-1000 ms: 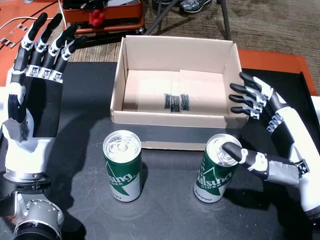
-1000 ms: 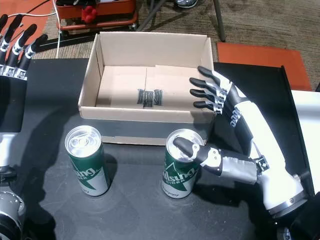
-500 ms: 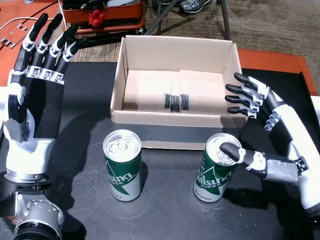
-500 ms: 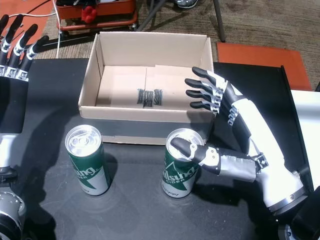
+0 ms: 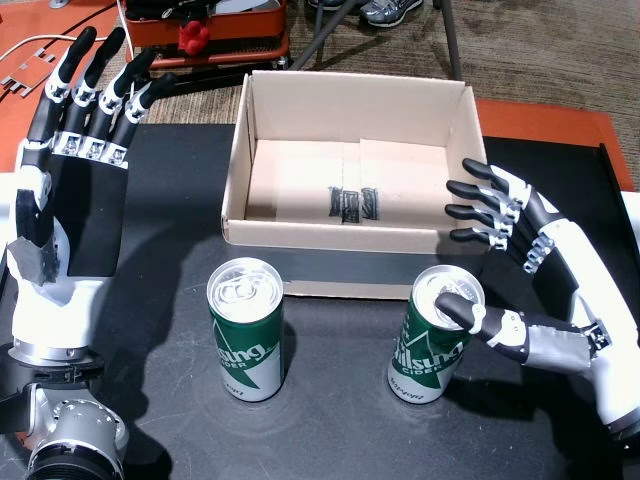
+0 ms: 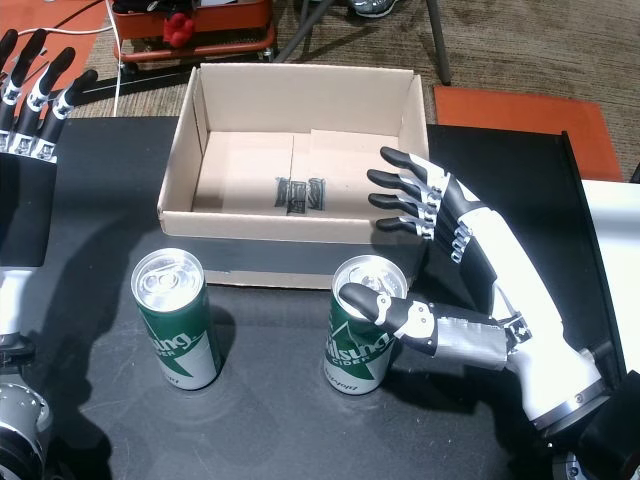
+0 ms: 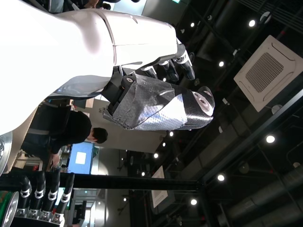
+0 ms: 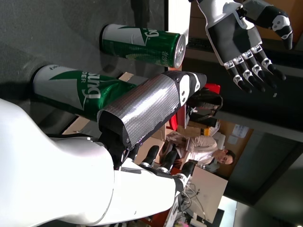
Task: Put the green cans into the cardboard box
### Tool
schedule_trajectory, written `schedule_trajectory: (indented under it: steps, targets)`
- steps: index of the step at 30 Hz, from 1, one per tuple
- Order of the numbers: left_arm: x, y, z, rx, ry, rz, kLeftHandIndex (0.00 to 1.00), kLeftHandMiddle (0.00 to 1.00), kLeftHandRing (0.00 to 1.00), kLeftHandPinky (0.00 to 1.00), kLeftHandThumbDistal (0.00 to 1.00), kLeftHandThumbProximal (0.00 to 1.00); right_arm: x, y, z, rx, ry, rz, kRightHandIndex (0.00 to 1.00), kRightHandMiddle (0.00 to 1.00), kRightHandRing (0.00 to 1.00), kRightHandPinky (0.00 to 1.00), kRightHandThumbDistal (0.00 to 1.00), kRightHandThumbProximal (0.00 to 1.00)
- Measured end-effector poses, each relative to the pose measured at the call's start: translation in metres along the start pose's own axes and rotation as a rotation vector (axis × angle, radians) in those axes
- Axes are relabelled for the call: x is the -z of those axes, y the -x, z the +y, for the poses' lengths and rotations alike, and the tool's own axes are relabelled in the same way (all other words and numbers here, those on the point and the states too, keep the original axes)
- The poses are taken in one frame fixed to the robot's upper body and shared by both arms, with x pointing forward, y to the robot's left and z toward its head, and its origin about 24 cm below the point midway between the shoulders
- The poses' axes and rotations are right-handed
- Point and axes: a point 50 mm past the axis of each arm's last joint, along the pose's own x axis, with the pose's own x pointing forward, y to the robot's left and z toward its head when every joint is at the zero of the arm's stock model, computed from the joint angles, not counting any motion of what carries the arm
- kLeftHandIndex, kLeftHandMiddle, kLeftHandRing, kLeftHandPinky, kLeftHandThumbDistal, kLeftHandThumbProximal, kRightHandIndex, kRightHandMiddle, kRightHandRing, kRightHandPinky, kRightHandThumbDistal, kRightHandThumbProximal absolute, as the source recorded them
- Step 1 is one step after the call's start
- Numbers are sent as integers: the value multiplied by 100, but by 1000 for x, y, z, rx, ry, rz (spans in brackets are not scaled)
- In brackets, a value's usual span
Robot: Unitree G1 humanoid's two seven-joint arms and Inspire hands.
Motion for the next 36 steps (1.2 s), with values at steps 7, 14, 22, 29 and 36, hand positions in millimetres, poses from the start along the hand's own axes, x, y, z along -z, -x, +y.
schedule_trajectory:
  steps: [7,14,22,29,36]
  targets:
    - [0,0,0,0,0,0,73,80,87,86,37,71,6,0,5,-8,-22,28,76,80,86,92,100,33]
    - [0,0,0,0,0,2,73,80,86,85,36,69,14,-1,10,-25,-45,75,78,81,85,92,100,35]
    - [0,0,0,-5,-8,1,74,80,87,87,33,72,25,1,15,-34,-64,137,76,81,86,92,100,34]
    - [-1,-1,0,-4,-17,0,73,80,87,87,35,73,29,0,18,-48,-79,164,78,82,88,93,100,31]
    - [-1,-1,0,-4,-21,-1,73,80,86,86,35,71,32,-1,19,-62,-90,178,77,82,88,93,100,30]
